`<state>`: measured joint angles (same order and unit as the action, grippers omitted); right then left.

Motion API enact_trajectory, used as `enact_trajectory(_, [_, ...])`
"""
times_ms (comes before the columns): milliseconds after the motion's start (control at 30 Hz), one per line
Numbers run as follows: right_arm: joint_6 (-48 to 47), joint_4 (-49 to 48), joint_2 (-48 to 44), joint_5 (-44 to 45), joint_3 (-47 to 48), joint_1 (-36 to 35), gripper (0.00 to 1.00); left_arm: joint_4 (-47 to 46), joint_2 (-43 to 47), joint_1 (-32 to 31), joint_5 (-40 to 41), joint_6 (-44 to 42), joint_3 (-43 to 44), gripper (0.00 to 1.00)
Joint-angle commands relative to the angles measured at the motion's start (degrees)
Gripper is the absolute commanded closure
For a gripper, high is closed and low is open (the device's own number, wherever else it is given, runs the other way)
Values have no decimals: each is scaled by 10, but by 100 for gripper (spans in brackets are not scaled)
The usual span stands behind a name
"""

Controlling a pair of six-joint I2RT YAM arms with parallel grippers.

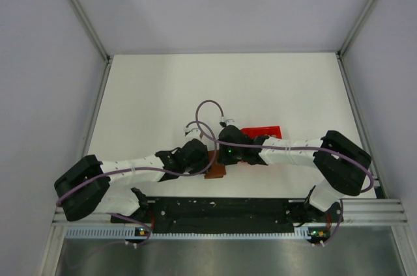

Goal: Put the credit cards into the card holder
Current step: Close the card holder at the center of the board.

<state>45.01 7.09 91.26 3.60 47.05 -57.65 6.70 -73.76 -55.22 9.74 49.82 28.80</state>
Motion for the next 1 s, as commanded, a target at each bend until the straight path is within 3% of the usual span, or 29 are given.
enact_trajectory(0, [-2,7,21,9,10,-7,95,66,-20,-4,-19,-10,-30,59])
enact_trajectory(600, [-2,5,14,14,13,-7,93,66,-3,-4,-19,-9,-33,58])
enact_trajectory(967, [0,6,11,22,15,-7,92,66,8,-4,-13,-18,-23,52])
